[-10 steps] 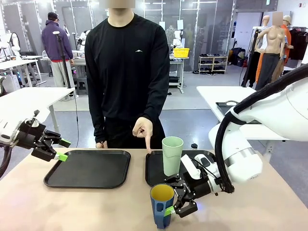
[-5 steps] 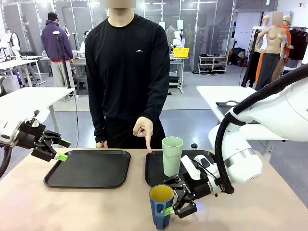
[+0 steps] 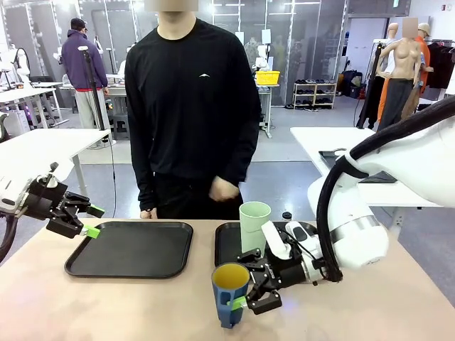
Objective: Sort and store the cups by type.
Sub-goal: Pick up the Handle plastic cup and place it into the empty Flat Tray.
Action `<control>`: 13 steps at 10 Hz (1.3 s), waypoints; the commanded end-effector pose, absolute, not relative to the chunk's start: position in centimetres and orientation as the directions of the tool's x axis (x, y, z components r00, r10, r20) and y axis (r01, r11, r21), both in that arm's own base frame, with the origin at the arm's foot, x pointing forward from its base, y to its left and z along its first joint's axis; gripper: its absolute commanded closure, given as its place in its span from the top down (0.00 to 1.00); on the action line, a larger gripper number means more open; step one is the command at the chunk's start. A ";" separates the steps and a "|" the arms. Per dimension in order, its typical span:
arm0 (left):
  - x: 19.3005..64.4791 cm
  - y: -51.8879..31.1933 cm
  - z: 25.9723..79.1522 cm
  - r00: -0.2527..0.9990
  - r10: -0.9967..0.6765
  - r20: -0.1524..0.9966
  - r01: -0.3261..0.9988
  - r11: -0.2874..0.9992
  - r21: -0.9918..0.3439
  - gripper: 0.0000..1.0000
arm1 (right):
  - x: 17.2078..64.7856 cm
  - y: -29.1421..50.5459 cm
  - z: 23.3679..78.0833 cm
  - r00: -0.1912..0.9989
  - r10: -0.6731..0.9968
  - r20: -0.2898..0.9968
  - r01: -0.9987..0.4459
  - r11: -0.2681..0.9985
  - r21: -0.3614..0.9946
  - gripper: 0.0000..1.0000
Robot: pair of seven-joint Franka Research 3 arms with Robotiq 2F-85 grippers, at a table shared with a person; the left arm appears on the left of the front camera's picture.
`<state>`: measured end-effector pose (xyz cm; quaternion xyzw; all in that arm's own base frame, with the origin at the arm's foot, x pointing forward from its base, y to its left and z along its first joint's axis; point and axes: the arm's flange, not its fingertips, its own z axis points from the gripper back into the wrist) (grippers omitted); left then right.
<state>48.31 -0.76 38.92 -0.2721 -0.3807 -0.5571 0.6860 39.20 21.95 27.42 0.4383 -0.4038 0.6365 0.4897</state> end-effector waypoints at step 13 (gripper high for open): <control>48.3 -0.8 38.8 0.073 -0.538 0.840 0.973 0.224 0.059 1.00 | 49.6 40.7 35.2 -0.164 0.234 0.958 -0.979 0.078 -0.187 0.63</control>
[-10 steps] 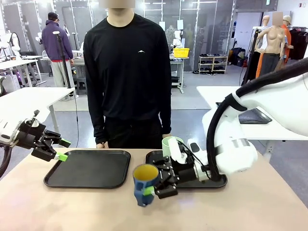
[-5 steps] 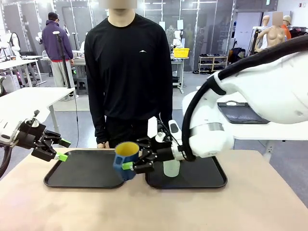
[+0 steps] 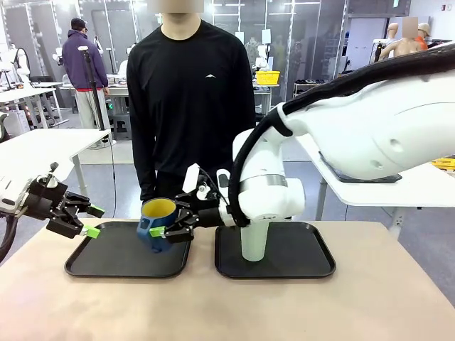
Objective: Sort and store the cups by type.
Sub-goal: Pick up the Handle plastic cup and place it into the empty Flat Tray.
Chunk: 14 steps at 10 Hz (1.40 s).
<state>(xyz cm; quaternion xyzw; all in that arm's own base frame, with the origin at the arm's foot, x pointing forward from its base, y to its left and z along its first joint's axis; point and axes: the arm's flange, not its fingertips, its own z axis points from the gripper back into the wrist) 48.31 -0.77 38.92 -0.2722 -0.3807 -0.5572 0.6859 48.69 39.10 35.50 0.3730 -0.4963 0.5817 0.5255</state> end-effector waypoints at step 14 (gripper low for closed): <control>48.3 -0.8 38.8 0.073 -0.538 0.840 0.973 0.224 0.059 1.00 | 54.4 47.6 27.5 -0.060 0.270 0.961 -0.973 0.201 -0.118 0.63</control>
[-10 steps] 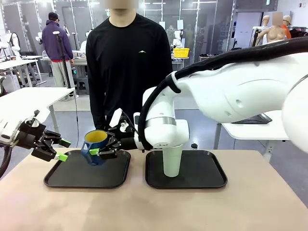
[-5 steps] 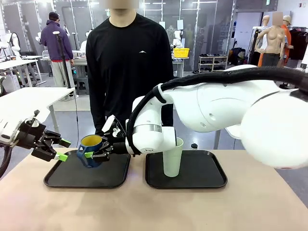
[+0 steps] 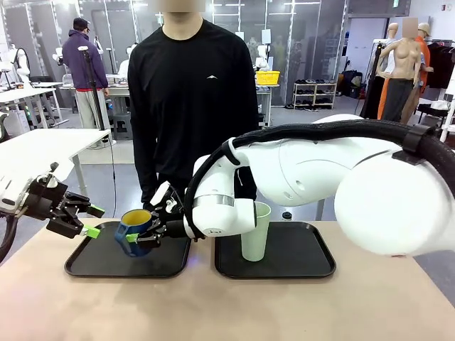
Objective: Sort and store the cups by type.
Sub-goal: Pick up the Handle plastic cup and place it into the empty Flat Tray.
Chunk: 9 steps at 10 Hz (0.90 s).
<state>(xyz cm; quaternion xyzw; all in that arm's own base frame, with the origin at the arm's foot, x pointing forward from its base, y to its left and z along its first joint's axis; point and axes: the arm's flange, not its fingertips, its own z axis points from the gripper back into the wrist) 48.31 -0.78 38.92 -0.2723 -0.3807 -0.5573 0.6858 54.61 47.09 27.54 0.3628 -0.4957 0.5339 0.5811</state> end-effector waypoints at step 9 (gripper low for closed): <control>48.3 -0.8 38.8 0.073 -0.538 0.840 0.973 0.224 0.059 1.00 | 53.5 47.4 26.1 -0.021 0.323 0.946 -0.971 0.220 -0.096 0.90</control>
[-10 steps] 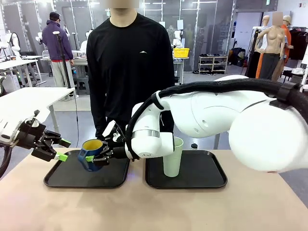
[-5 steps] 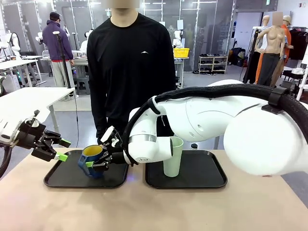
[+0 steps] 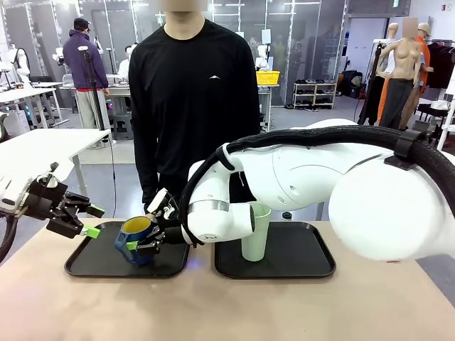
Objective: Sort and store the cups by type.
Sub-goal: Pick up the Handle plastic cup and place it into the empty Flat Tray.
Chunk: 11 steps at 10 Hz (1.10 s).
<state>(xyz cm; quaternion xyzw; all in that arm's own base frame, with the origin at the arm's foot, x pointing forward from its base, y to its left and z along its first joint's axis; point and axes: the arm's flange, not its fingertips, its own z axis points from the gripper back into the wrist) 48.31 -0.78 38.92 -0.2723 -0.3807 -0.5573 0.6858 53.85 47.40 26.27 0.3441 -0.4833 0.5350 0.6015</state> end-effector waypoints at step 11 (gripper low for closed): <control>48.3 -0.8 38.8 0.073 -0.538 0.840 0.973 0.224 0.059 1.00 | 51.3 45.5 25.5 0.012 0.436 0.900 -0.968 0.232 -0.099 1.00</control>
